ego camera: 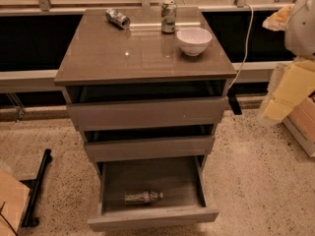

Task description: Pick water bottle from bottom drawer and place on counter

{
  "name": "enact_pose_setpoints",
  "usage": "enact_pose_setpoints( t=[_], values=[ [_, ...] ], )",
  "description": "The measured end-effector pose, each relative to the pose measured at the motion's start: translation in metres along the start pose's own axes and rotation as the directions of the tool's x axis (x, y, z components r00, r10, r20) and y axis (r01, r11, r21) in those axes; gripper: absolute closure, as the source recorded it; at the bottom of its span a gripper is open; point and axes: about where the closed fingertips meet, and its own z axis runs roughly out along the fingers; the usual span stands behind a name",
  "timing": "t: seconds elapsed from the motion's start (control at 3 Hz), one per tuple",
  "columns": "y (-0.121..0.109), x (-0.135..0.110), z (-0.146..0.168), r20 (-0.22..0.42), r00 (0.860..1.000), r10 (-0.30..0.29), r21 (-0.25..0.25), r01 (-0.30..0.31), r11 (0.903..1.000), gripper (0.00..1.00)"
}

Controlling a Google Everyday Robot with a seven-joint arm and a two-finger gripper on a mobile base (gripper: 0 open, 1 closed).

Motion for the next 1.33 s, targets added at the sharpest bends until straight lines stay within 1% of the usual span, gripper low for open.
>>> enact_pose_setpoints(
  t=[0.33, 0.67, 1.0, 1.33],
  values=[
    [0.003, -0.002, 0.039, 0.075, 0.997, 0.000, -0.039, 0.003, 0.9992, 0.00],
    [0.002, -0.006, 0.046, 0.102, 0.995, -0.002, -0.042, 0.006, 0.9991, 0.00],
    [0.010, -0.012, 0.061, 0.085, 0.996, -0.018, -0.079, 0.025, 0.9966, 0.00],
    [0.037, -0.029, 0.125, 0.152, 0.987, -0.056, -0.181, 0.083, 0.9799, 0.00]
  ],
)
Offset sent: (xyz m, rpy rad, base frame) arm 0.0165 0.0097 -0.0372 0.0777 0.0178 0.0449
